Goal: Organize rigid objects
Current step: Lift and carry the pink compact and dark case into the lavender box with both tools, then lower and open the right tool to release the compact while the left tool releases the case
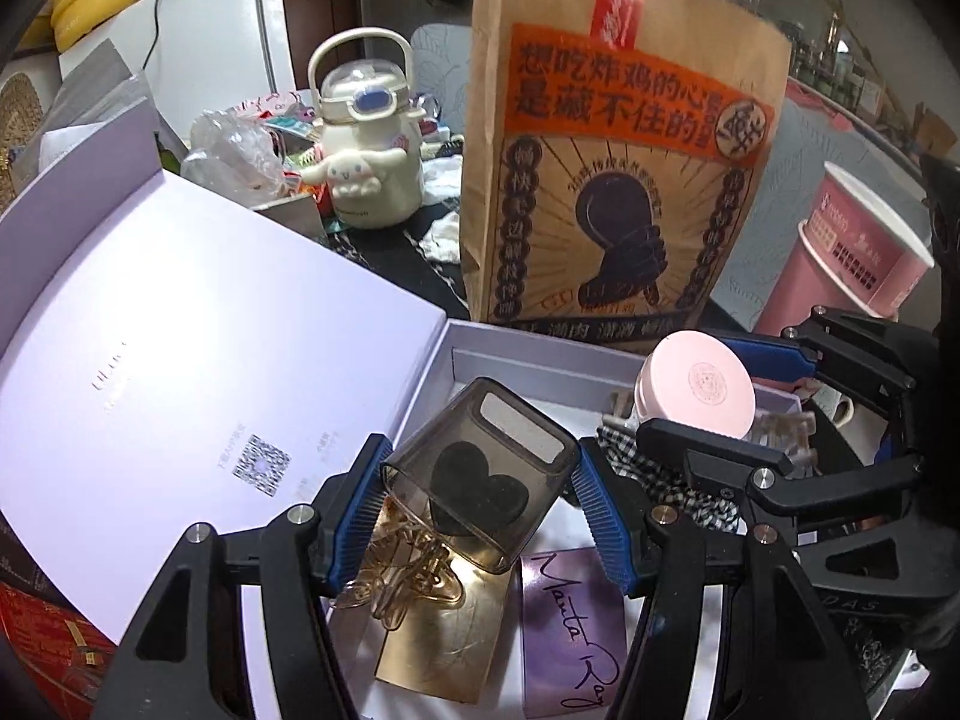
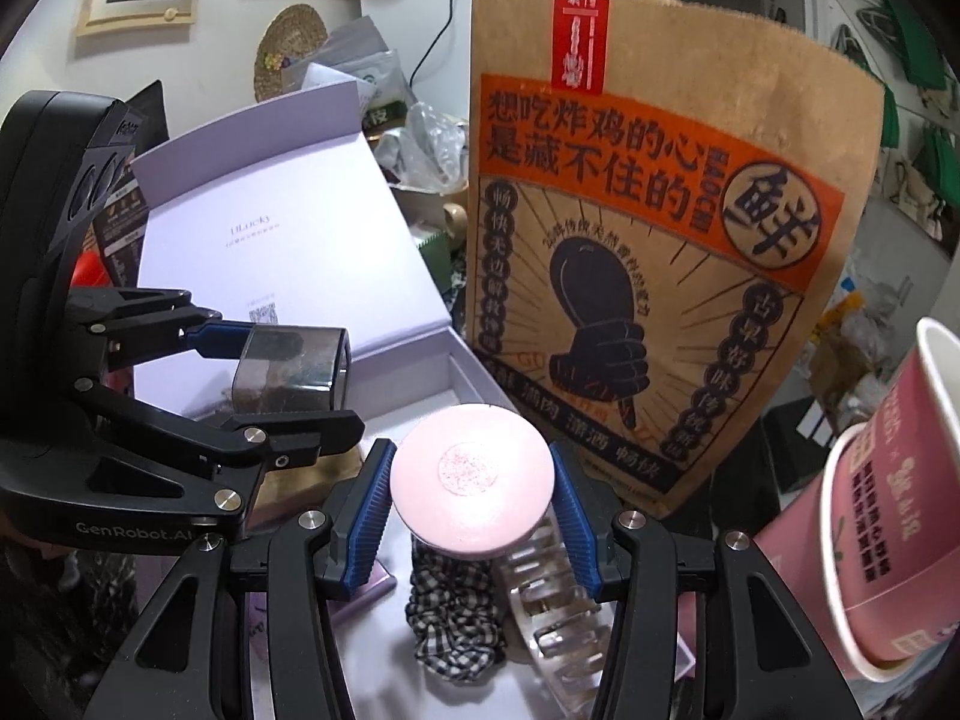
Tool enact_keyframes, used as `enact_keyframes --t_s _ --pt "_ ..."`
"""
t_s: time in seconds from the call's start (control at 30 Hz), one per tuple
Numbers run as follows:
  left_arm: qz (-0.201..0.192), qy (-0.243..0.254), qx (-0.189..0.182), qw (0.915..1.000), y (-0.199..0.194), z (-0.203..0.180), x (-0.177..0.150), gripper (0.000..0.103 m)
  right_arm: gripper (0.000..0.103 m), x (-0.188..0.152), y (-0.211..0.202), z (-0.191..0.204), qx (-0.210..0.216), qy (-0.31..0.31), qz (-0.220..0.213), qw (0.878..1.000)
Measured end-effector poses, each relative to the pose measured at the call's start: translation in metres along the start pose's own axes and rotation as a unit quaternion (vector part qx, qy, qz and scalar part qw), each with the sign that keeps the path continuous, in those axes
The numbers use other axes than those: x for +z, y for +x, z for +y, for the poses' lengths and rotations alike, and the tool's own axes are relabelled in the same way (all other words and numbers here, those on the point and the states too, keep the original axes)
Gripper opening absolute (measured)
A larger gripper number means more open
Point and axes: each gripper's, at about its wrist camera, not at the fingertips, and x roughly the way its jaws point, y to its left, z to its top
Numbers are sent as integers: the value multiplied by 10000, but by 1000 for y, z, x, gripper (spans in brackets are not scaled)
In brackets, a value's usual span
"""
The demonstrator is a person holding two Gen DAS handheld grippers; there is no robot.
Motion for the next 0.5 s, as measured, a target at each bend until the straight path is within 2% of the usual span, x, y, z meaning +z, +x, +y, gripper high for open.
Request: enact_keyframes --t_s 0.13,0.3,0.5 --pt "133 109 77 9998 5 -5 -4 61 50 -5 6 1 -16 -42 124 9999" --pt "339 32 -83 9994 14 -3 -9 61 50 -8 11 2 0 -40 250 9997" --pt "406 114 -73 9991 20 -6 -14 61 50 -13 17 2 -34 -77 353 9993"
